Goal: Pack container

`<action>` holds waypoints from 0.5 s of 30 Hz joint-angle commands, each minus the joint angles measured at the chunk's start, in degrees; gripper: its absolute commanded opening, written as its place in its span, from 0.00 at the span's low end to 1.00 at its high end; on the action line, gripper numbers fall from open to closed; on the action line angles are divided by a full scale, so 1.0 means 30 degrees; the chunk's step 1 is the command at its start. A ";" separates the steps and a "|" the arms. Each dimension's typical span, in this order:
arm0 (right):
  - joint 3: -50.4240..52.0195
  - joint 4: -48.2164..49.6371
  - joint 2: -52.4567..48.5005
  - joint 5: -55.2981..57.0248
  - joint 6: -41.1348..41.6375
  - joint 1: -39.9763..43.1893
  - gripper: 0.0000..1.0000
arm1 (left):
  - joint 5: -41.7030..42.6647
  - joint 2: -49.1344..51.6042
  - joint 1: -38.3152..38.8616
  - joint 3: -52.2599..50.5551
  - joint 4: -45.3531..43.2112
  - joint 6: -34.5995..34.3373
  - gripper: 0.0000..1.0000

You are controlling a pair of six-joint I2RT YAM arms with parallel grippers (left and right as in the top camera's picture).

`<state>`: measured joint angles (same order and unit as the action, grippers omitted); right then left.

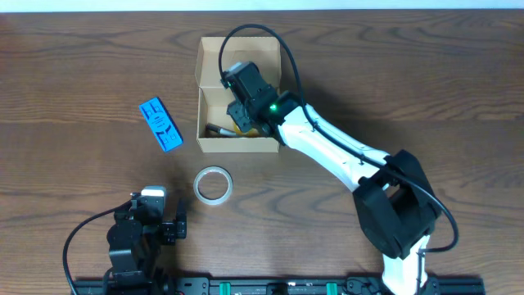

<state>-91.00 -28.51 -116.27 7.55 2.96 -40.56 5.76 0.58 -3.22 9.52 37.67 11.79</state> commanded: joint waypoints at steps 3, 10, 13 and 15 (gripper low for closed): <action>-0.1188 -0.1202 0.1625 0.0197 -0.0954 -0.0015 0.51 | -0.0131 -0.0117 -0.0080 -0.0138 0.0029 -0.0138 0.95; -0.1078 -0.5799 0.4765 0.0182 0.0015 0.0284 0.99 | -0.0131 -0.0117 -0.0080 -0.0138 0.0029 -0.0138 0.96; -0.0138 -0.7526 0.6411 0.0109 0.0131 0.0517 0.99 | -0.0138 -0.0117 -0.0080 -0.0138 0.0029 -0.0138 0.96; 0.1297 -0.7650 0.7883 0.0109 0.0131 0.0532 0.99 | -0.0131 -0.0117 -0.0080 -0.0138 0.0029 -0.0138 0.96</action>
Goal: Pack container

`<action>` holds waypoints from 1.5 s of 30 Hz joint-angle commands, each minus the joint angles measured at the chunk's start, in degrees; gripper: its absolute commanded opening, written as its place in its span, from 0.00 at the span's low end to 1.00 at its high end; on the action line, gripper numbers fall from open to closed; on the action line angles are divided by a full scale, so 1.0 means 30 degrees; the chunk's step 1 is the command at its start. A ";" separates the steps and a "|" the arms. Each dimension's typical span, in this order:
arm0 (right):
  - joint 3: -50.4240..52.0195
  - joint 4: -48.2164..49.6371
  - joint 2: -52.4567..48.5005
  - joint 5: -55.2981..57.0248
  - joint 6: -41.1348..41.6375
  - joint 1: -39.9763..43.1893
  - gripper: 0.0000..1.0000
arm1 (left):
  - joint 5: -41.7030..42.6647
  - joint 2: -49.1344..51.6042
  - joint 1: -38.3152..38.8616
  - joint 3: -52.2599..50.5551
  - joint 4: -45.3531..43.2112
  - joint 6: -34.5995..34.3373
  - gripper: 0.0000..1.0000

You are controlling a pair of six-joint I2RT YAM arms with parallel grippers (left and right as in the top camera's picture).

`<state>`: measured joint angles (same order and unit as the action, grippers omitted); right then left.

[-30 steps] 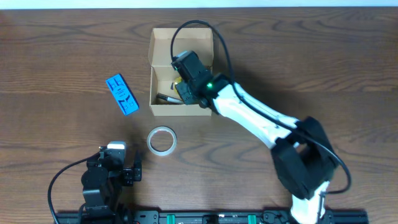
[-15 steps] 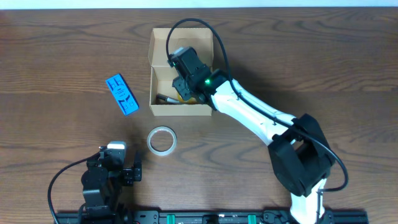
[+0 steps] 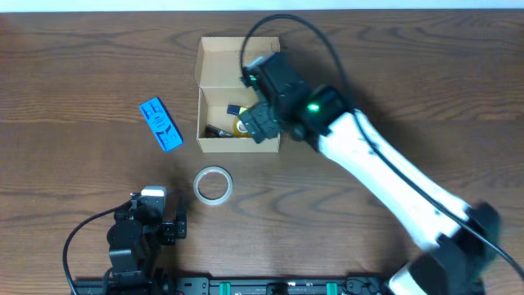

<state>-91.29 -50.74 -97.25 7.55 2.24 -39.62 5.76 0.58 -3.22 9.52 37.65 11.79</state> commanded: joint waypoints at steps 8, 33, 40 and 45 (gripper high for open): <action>1.0032 0.1559 1.0338 0.0211 0.1858 0.0219 0.99 | -0.0138 -0.0117 -0.0080 -0.0138 0.0036 -0.0138 0.95; 1.9708 -0.0175 2.8327 0.0408 0.4313 0.0197 0.99 | 0.0066 -0.0117 -0.0073 -0.0117 0.0182 -0.0306 0.95; 1.9708 -0.1231 2.8327 0.0415 0.4313 0.0197 0.99 | 0.1319 0.0707 -0.0080 0.1297 0.0102 -0.2433 0.95; 1.9708 -0.1960 2.8327 0.0415 0.4320 0.0197 0.99 | 0.1173 0.5690 -0.0080 0.4510 0.0415 -0.5100 0.95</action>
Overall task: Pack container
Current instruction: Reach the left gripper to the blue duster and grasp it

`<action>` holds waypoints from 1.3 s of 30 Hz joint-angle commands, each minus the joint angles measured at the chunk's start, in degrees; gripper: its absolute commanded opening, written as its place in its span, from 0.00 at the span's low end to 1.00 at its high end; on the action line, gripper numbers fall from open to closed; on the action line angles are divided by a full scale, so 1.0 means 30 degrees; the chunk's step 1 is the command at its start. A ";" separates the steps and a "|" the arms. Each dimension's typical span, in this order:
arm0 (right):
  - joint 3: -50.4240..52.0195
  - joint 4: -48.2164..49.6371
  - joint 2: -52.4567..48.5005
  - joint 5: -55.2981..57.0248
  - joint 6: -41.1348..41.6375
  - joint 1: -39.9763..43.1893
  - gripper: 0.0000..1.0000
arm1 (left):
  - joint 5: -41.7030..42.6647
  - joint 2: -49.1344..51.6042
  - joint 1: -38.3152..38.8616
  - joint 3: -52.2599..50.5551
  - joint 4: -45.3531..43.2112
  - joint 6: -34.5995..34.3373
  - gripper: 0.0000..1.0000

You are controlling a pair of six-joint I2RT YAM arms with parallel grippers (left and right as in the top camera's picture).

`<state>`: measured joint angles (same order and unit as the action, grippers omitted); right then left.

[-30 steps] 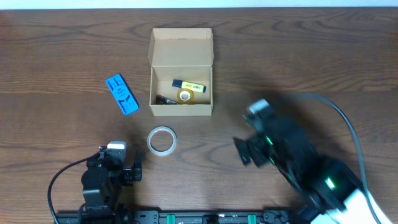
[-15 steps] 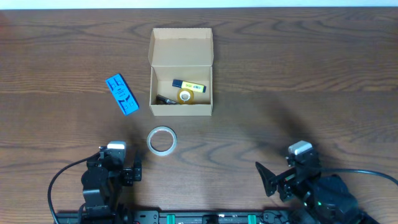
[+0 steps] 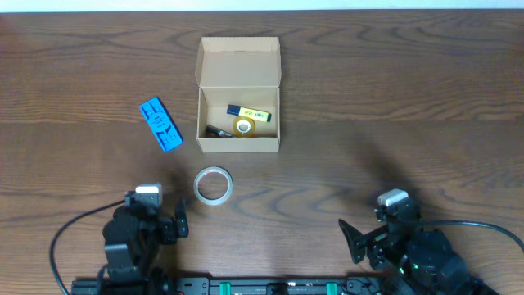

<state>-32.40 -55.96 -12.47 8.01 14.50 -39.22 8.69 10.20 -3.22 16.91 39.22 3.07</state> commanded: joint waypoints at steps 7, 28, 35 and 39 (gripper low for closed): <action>0.0080 -0.0641 0.0066 0.0255 0.0233 0.0066 0.99 | 0.0481 1.3049 -0.0080 0.9770 0.1668 -0.2761 0.95; 0.0080 -0.0729 0.0066 0.0262 0.0226 0.0066 0.99 | -0.1384 2.8348 -0.1588 1.9635 0.2222 -0.9165 0.96; 0.0080 -0.0729 0.0066 0.0262 0.0226 0.0066 0.99 | 0.0131 3.1547 -0.1792 2.1617 0.2426 -0.9326 0.96; 0.0080 -0.0729 0.0066 0.0262 0.0226 0.0066 0.99 | 0.0503 3.3266 -0.1792 2.2564 0.2834 -0.9333 0.96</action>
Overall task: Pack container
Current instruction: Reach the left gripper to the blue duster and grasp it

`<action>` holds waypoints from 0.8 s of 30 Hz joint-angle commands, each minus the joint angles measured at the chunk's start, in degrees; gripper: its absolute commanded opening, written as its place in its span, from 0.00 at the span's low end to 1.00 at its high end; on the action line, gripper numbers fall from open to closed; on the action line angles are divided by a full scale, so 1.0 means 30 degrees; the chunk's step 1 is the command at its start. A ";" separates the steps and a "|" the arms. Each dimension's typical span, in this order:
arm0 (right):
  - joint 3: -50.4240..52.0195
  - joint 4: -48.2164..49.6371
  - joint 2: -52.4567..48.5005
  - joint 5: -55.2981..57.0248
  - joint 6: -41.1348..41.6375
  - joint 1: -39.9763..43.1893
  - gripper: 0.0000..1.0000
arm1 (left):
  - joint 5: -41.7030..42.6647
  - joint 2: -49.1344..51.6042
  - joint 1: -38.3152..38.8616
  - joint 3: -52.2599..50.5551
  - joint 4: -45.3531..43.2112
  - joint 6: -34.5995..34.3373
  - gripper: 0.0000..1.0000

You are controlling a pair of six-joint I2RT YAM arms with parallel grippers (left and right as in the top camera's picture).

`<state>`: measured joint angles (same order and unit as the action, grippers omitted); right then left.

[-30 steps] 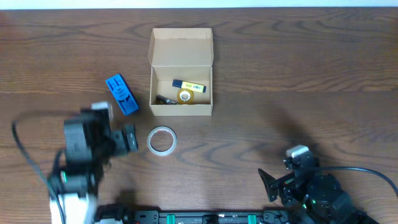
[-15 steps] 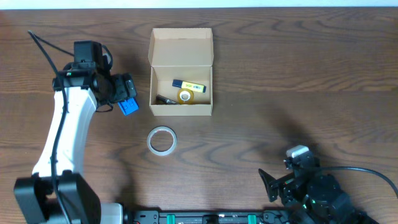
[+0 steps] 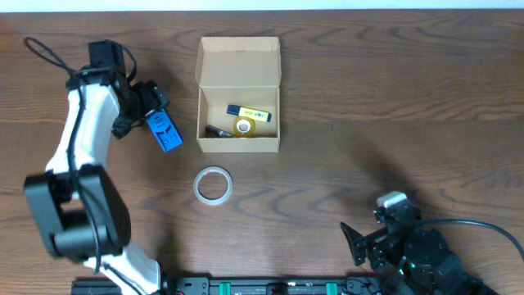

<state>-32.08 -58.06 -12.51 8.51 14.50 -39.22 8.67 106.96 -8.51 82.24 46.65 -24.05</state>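
The open cardboard box (image 3: 239, 70) stands at the back centre. It holds a blue and yellow highlighter (image 3: 248, 113), a small yellow tape roll (image 3: 243, 125) and a black pen (image 3: 218, 131). A blue packet (image 3: 166, 131) lies flat to the left of the box. My left gripper (image 3: 148, 109) hovers open over the packet's far end, covering part of it. A clear tape ring (image 3: 213, 184) lies in front of the box. My right gripper (image 3: 354, 243) is folded back at the near right edge, open and empty.
The box's lid flap stands up at its far side. The left arm stretches along the table's left side from its base at the near edge. Black cables run beside both arm bases.
My left arm has gone from its folded rest at the near left to the blue packet, its open gripper now over the packet's far end. The right arm stays folded.
My right gripper was down inside the box. Then it was above the box's right side, with the yellow tape roll lying inside. Later the right arm was folded at the near edge. Now the left gripper is at the blue packet.
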 commanded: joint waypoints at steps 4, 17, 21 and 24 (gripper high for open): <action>-0.0029 -0.0029 0.0080 0.0095 0.0226 0.0066 0.99 | 0.0503 0.2142 -0.0029 0.1137 0.0437 -0.0364 0.96; -0.0029 -0.0029 0.0080 0.0095 0.0226 0.0066 0.99 | 0.0350 0.4772 -0.0036 0.1137 0.0423 -0.0415 0.98; -0.0029 -0.0029 0.0080 0.0087 0.0226 0.0066 0.99 | 0.0342 0.5231 -0.0036 0.1137 0.0364 -0.0044 0.87; -0.0029 -0.0029 0.0080 0.0095 0.0226 0.0066 0.99 | 0.0321 0.5355 -0.0036 0.1137 0.0350 0.0095 0.72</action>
<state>-32.08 -58.06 -12.51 8.51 14.50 -39.22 10.07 120.92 -8.51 84.95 47.57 -24.43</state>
